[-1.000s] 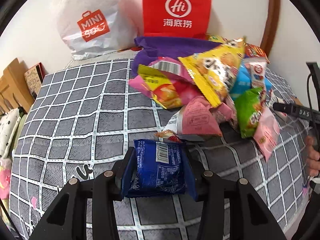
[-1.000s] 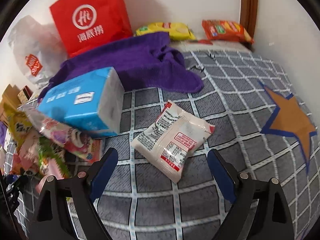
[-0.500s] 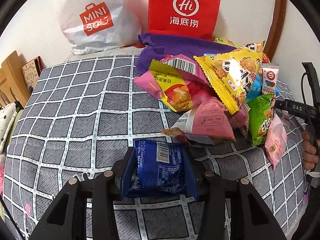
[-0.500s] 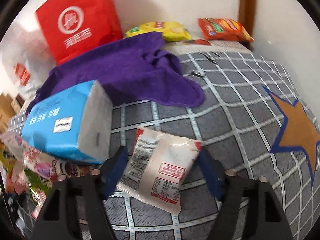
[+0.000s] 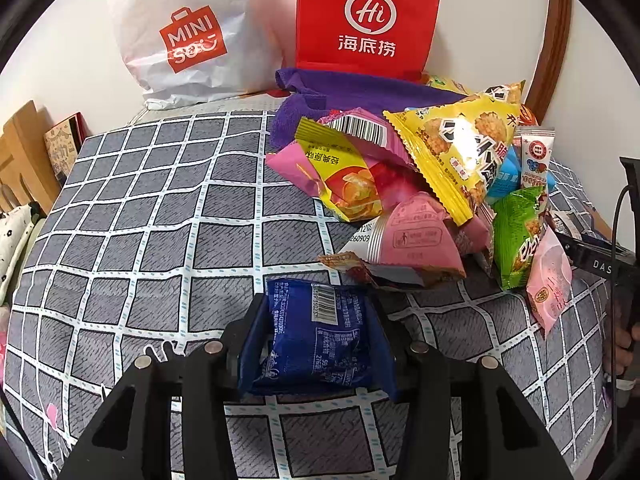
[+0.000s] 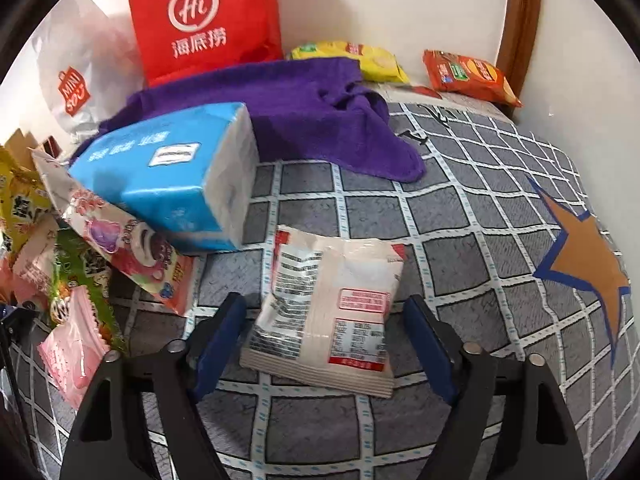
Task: Organize snacks
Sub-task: 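Grasp the white sachet with the right gripper while the left gripper holds the blue packet, then carry the blue packet and white sachet over the purple towel with both grippers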
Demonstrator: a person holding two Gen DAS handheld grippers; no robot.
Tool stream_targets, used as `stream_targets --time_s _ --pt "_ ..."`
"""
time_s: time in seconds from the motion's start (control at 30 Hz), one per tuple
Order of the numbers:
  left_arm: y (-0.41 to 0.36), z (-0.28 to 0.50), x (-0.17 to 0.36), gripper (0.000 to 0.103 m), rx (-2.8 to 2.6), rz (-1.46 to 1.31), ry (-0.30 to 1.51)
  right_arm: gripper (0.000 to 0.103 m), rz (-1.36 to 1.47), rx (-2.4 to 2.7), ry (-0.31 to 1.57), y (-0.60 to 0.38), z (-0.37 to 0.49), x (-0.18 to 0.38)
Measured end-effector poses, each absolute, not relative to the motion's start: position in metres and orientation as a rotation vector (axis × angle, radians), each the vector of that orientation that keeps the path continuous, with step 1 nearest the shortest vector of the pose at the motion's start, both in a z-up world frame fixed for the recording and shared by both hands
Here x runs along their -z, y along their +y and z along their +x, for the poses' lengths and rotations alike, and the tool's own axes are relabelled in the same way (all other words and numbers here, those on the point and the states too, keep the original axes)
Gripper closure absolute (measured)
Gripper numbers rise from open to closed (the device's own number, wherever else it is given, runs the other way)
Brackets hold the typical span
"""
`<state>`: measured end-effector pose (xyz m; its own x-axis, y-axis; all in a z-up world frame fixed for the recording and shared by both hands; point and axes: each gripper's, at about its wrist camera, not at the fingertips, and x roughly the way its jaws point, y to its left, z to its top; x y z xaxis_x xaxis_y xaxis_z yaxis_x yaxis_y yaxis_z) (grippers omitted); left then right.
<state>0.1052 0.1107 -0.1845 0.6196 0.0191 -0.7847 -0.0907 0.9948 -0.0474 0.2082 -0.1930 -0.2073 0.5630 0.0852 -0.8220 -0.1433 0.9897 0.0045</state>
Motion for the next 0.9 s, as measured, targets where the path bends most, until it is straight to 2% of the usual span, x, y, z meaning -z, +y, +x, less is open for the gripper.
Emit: stream_targets --time_s 0.03,0.17,0.6,0.9 --pt "0.111 0.104 0.184 0.059 -0.060 -0.094 0.901 0.039 -0.064 -0.132 0.955 -0.194 0.207 0.206" --pt "0.114 0.096 0.178 0.060 -0.041 -0.131 0.898 0.045 -0.070 -0.144 0.954 -0.197 0.200 0.203" --pt "0.102 0.068 0.135 0.060 -0.023 -0.136 0.849 0.045 0.010 -0.167 0.879 -0.212 0.149 0.161" --pt "0.085 0.068 0.088 0.060 0.039 -0.143 0.799 0.045 -0.001 -0.203 0.814 -0.203 0.132 0.109"
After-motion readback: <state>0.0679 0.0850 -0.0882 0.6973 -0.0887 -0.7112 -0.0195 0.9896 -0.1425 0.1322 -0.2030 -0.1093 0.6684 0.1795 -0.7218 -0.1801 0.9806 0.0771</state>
